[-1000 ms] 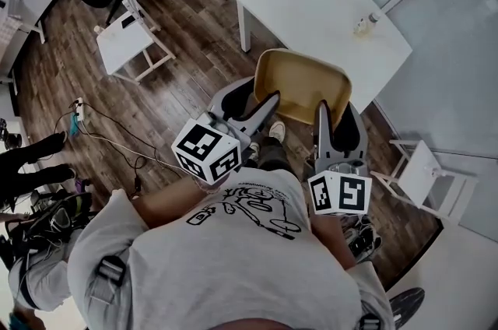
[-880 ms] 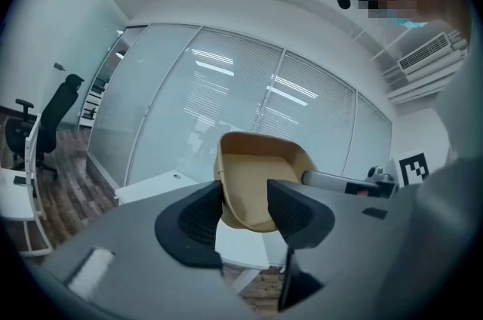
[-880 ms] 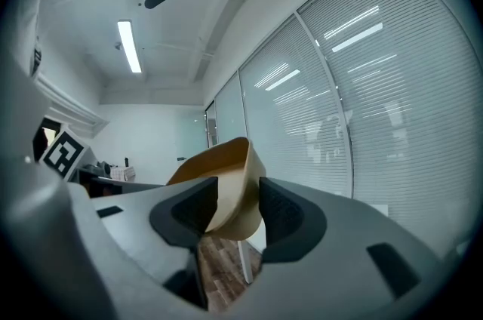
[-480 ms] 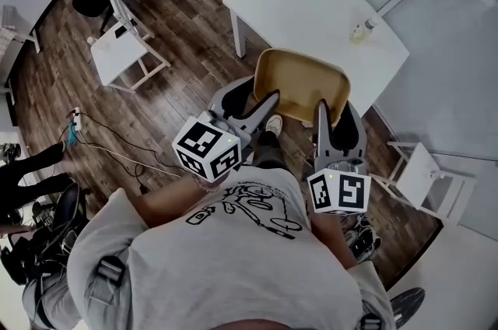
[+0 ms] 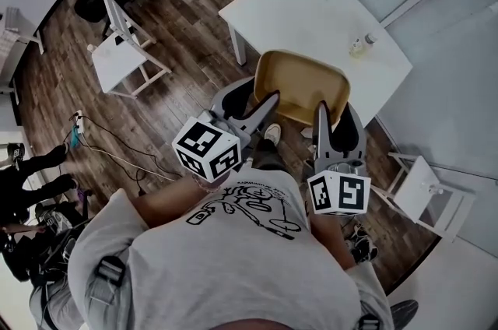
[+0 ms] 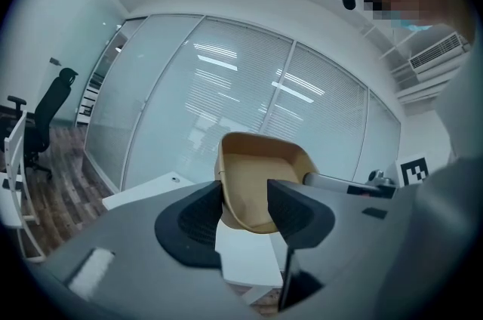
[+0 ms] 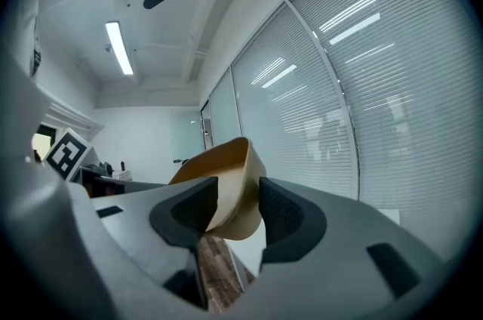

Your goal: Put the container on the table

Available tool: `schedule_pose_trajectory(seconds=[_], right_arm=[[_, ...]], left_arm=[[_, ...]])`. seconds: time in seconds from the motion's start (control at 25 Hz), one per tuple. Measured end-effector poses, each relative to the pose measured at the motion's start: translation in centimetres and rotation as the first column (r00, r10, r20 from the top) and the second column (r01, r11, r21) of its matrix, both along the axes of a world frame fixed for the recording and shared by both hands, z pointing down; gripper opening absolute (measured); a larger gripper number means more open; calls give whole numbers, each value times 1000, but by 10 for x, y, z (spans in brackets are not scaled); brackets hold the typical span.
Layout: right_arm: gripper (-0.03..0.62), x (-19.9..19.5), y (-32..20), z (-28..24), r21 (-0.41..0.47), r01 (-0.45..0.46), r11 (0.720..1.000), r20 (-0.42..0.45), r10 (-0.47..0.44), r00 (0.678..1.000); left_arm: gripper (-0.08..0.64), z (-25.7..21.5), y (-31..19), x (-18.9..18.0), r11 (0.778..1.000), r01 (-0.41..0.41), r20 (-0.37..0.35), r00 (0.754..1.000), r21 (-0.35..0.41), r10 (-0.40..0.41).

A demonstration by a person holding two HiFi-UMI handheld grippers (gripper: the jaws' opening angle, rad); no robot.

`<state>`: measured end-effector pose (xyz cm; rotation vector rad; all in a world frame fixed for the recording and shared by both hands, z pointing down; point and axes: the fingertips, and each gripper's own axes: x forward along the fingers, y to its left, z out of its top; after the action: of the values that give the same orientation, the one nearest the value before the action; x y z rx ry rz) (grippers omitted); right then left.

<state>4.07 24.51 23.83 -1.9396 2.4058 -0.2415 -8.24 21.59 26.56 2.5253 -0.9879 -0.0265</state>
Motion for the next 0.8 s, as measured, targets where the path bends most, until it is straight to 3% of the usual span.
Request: schedule_pose_trajectory(seconds=[0.52, 0.8], right_arm=[[160, 81, -97, 1, -2, 17, 1000, 17, -16, 1000], [160, 103, -128, 7, -9, 32, 999, 12, -32, 999]], left_arm=[[183, -7, -97, 80, 1000, 17, 15, 1000, 14, -18], [183, 1, -127, 102, 999, 38, 9, 999, 4, -38]])
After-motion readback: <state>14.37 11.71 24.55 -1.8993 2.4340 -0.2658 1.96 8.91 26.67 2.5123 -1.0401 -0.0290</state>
